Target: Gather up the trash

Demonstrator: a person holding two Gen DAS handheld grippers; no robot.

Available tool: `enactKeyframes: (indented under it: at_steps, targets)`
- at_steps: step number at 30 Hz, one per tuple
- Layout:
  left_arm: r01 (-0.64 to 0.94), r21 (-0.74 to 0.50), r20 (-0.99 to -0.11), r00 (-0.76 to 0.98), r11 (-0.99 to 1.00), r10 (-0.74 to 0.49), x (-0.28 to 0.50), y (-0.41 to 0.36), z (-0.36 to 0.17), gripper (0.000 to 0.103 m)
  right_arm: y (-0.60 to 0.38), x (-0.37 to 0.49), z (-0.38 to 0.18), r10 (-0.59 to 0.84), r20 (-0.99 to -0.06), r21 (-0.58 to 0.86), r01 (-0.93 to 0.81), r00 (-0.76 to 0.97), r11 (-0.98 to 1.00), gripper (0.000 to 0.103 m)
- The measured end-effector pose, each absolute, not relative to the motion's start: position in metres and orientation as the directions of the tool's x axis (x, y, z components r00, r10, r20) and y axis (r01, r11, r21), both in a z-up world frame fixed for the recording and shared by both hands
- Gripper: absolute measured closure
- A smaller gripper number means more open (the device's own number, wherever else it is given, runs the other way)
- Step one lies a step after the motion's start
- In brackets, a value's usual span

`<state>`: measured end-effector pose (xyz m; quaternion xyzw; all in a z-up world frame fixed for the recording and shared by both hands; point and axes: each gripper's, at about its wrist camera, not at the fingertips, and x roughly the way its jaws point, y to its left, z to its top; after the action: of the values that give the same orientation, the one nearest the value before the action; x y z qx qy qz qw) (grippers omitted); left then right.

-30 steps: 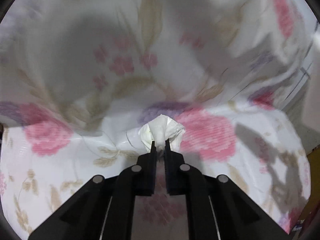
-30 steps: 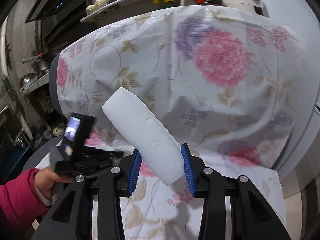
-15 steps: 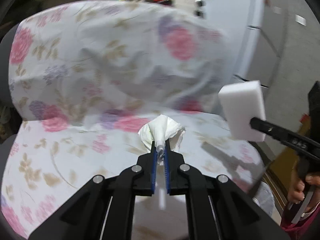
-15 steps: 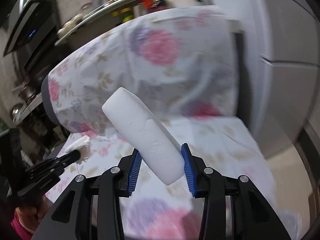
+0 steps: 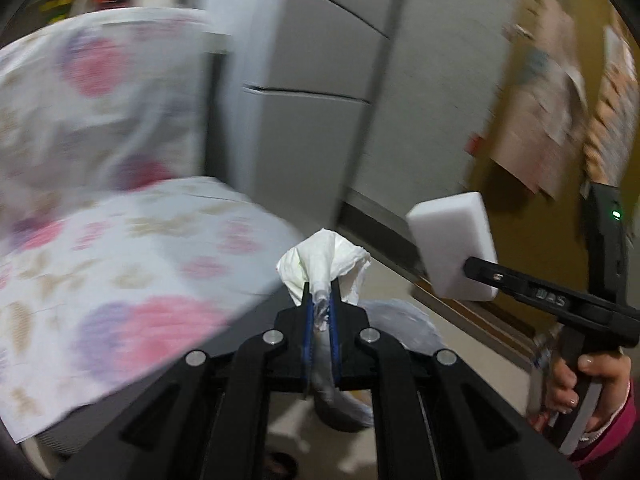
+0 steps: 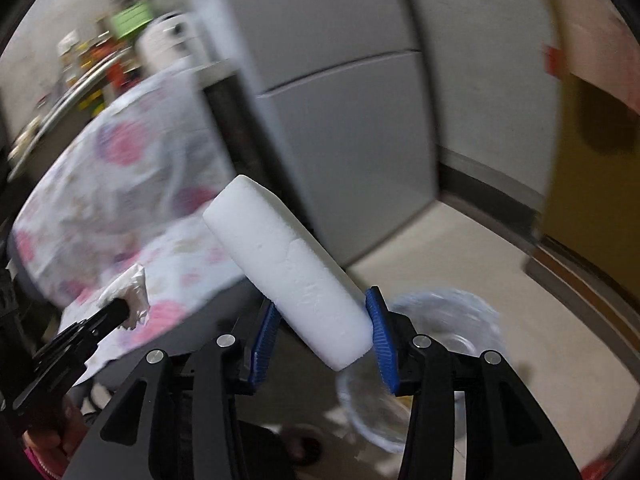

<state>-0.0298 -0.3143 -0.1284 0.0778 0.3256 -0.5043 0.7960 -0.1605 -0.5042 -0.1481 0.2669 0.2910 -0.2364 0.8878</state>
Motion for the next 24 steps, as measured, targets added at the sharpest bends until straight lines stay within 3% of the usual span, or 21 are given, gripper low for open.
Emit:
enactKeyframes:
  at_steps: [8, 9, 11, 12, 16, 24]
  targets:
    - [0.906, -0.253, -0.671, 0.087, 0.338, -0.736, -0.049, -0.411, -0.166, 0.097, -0.563, -0.197, -0.204, -0.254, -0.720, 0.402, 0.686, 0.646, 0.606, 0.048]
    - [0.906, -0.253, -0.681, 0.082, 0.339, -0.727, -0.050, -0.416, -0.170, 0.092, -0.569, -0.198, -0.211, -0.250, -0.731, 0.402, 0.696, 0.635, 0.595, 0.047]
    - [0.900, -0.268, -0.708, 0.057, 0.343, -0.704, -0.045, -0.429, -0.181, 0.071, -0.580, -0.199, -0.221, -0.247, -0.744, 0.412, 0.717, 0.621, 0.562, 0.038]
    - [0.897, -0.272, -0.715, 0.054, 0.349, -0.697, -0.045, -0.432, -0.183, 0.053, -0.584, -0.201, -0.223, -0.238, -0.748, 0.421, 0.721, 0.619, 0.550, 0.036]
    - [0.895, -0.253, -0.712, 0.085, 0.368, -0.697, -0.041, -0.428, -0.179, 0.041, -0.593, -0.213, -0.217, -0.256, -0.739, 0.437, 0.733, 0.623, 0.521, 0.036]
    - [0.879, -0.161, -0.706, 0.215, 0.448, -0.675, -0.035, -0.393, -0.143, 0.020, -0.567, -0.214, -0.153, -0.370, -0.708, 0.303, 0.732, 0.601, 0.610, 0.032]
